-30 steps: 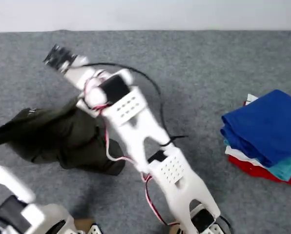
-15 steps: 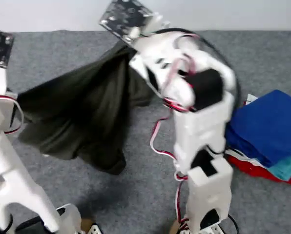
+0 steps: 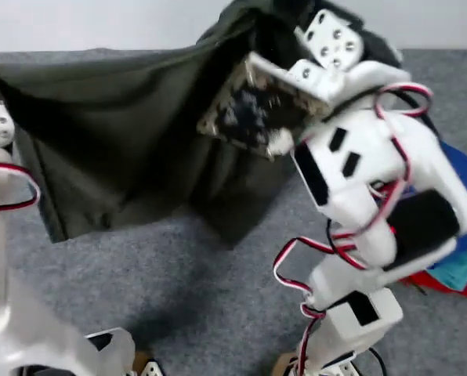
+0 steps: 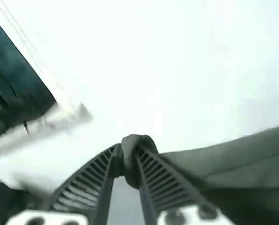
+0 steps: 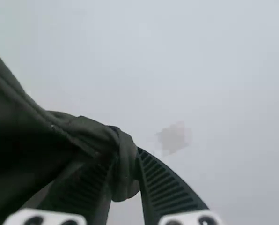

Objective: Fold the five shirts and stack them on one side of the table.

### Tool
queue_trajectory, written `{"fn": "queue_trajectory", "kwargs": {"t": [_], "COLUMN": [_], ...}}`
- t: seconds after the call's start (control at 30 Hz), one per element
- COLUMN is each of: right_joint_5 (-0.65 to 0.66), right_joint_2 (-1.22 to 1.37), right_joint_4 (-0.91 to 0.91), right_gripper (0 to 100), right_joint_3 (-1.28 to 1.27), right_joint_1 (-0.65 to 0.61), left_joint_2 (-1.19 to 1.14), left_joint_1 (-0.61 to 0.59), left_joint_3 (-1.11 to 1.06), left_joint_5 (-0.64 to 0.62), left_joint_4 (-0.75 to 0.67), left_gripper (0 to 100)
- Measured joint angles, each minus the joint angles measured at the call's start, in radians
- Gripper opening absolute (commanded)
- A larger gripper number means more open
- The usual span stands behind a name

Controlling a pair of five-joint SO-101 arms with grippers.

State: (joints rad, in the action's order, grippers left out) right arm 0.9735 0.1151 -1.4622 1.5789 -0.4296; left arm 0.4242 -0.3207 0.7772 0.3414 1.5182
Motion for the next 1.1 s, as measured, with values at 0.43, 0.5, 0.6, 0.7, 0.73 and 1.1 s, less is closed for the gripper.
{"fn": "queue_trajectory", "kwargs": {"t": [0.43,0.5,0.6,0.7,0.73,1.1], "right_joint_5": [0.201,0.209,0.21,0.181,0.147,-0.106], "right_joint_2": [-0.14,-0.161,-0.167,-0.129,-0.109,0.23], "right_joint_4": [-0.006,-0.081,-0.226,-0.293,-0.295,-0.29], "right_gripper": [1.0,1.0,1.0,1.0,1.0,1.0], "right_joint_3": [0.0,0.002,0.005,0.002,-0.009,-0.463], "right_joint_1": [0.0,0.0,0.009,0.032,0.046,0.081], "left_joint_2": [0.052,0.094,0.146,0.155,0.147,0.114], "left_joint_1": [0.017,-0.002,-0.048,-0.083,-0.091,-0.097], "left_joint_3": [0.052,0.028,-0.048,-0.224,-0.29,-1.157], "left_joint_5": [0.087,0.107,0.133,0.167,0.173,0.339], "left_joint_4": [0.204,0.213,0.216,0.216,0.216,0.046], "left_gripper": [0,0,0,0,0,5]}}
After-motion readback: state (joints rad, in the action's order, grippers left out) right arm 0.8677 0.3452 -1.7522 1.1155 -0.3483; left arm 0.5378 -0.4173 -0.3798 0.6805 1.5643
